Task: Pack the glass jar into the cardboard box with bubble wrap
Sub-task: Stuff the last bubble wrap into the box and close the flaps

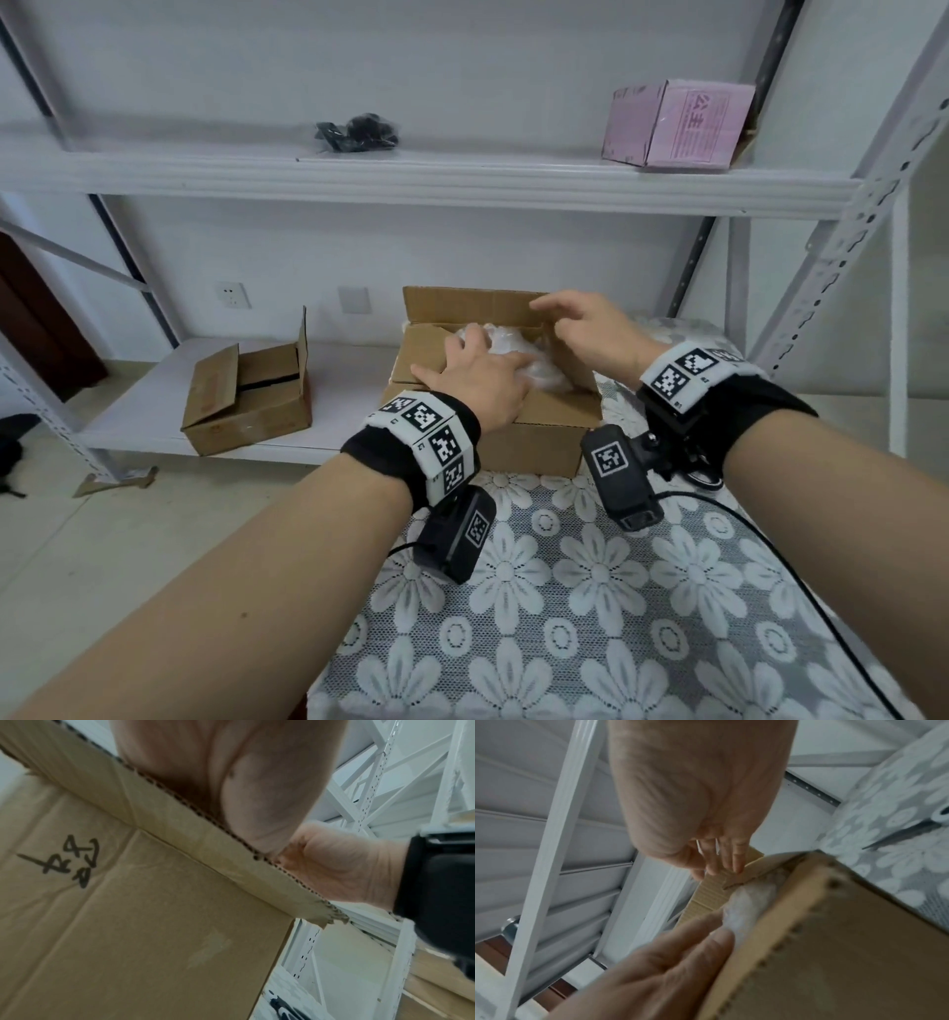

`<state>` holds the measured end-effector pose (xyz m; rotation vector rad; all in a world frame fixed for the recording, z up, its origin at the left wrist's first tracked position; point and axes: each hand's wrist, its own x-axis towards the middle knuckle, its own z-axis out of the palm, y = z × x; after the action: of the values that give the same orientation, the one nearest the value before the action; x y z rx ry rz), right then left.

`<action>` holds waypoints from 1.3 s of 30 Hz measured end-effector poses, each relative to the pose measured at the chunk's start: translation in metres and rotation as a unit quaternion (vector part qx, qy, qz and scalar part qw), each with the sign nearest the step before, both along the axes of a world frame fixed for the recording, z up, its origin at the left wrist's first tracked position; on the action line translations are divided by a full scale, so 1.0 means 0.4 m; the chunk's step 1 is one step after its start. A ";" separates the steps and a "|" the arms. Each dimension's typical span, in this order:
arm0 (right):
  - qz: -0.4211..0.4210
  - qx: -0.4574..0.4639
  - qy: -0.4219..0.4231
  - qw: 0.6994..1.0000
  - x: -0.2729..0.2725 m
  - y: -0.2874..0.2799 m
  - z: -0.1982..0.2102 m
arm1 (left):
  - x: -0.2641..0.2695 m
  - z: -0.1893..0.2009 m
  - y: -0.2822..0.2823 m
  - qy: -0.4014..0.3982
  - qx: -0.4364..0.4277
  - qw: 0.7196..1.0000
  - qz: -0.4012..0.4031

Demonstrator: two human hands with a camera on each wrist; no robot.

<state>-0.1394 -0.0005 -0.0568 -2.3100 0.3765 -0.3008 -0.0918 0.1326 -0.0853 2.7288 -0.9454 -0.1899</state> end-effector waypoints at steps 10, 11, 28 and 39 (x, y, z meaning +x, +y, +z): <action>-0.045 -0.047 -0.053 0.997 -0.048 0.000 -0.081 | 0.017 0.007 -0.009 0.009 -0.150 0.986 0.071; -0.040 -0.057 -0.047 0.996 -0.048 0.005 -0.081 | 0.018 0.010 -0.011 0.012 -0.147 0.986 0.075; -0.018 -0.067 0.031 0.997 -0.023 0.012 -0.068 | 0.035 0.012 0.019 0.000 -0.176 0.983 0.043; 0.069 -0.050 0.083 0.993 -0.073 0.008 -0.034 | 0.037 0.045 0.119 0.072 -0.035 0.992 -0.099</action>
<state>-0.1686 0.0027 -0.0703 -2.4530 0.2870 -0.0612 -0.0771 0.1803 -0.0673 2.5179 -1.1560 -0.3786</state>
